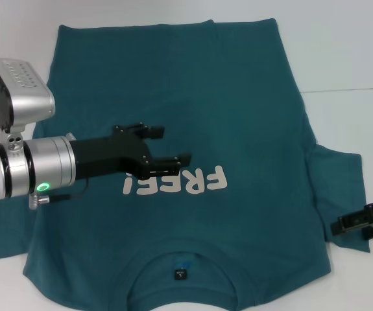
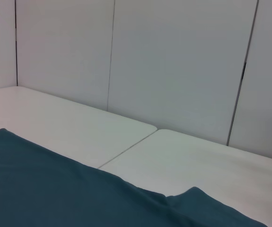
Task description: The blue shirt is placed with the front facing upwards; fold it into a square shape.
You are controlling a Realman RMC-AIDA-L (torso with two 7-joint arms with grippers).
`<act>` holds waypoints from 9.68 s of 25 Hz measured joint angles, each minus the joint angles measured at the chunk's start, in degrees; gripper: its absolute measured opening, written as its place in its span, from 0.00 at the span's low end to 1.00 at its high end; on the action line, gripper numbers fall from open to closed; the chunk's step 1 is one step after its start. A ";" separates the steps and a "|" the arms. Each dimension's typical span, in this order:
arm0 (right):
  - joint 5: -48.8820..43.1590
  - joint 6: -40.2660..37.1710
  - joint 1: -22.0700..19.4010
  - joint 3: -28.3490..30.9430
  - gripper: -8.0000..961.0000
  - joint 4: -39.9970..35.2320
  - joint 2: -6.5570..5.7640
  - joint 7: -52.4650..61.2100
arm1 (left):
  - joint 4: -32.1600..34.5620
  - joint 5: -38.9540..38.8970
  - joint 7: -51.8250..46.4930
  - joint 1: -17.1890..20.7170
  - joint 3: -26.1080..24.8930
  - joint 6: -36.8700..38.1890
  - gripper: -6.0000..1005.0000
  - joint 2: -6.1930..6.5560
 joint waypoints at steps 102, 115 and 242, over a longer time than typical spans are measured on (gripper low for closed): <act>-1.44 3.80 0.95 -1.43 0.46 -0.06 2.35 2.39 | -0.74 -0.75 2.09 0.45 -0.51 -0.09 0.87 -0.07; -1.46 5.28 1.02 -4.07 0.33 -0.05 2.43 3.75 | -0.74 -0.89 2.26 0.67 -0.51 -0.25 0.87 -0.03; -1.24 11.06 -2.29 -5.39 0.04 -17.94 3.33 -2.07 | -3.86 -3.70 2.63 -1.30 0.11 -3.11 0.87 -0.21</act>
